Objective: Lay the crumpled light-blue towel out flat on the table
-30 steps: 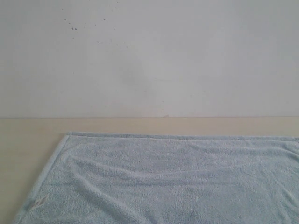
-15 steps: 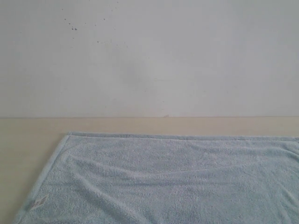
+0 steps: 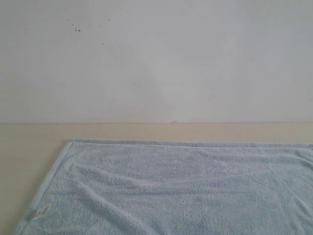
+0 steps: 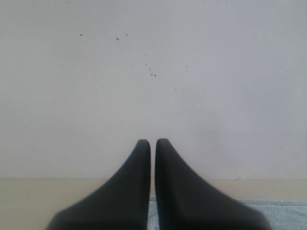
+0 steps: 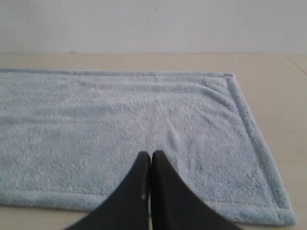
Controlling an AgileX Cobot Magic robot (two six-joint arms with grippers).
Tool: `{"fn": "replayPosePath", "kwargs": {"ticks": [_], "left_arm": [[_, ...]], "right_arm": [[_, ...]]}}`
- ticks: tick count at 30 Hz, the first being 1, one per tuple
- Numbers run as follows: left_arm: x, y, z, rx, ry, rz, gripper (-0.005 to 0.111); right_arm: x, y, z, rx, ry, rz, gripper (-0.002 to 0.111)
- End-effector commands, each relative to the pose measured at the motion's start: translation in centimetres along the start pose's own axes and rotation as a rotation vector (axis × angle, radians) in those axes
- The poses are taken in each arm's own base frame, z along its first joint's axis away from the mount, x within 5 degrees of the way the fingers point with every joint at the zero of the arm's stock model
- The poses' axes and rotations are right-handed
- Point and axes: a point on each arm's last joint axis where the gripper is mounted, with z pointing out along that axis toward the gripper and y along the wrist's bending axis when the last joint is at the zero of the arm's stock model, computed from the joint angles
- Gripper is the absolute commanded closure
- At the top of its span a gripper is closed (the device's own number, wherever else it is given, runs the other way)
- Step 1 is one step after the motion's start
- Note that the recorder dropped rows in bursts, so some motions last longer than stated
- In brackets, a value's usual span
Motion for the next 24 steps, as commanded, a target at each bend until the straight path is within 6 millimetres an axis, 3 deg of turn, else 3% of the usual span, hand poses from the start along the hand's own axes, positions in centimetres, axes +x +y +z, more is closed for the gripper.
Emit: {"fn": "replayPosePath", "kwargs": {"ticks": [1,15,21,22,24], "left_arm": [[-0.1,-0.1,-0.1,0.010,-0.012,-0.004,0.103],[0.2,0.0,-0.1,0.004,0.009,-0.039,0.103],[5.6,0.4,-0.2,-0.024,0.234,-0.082,0.103],[7.5,0.4,-1.0,-0.024,0.459,-0.033,0.103],[7.0,0.4,-0.8,0.006,0.397,0.129,0.103]], "right_arm": [[-0.3,0.0,-0.1,-0.003,-0.032,-0.074,0.109],[-0.3,0.1,-0.1,-0.005,-0.029,-0.062,0.109],[-0.3,0.1,-0.1,-0.005,-0.029,-0.062,0.109],[-0.3,0.1,-0.1,-0.005,-0.029,-0.062,0.109],[-0.3,0.1,-0.1,-0.005,-0.029,-0.062,0.109]]}}
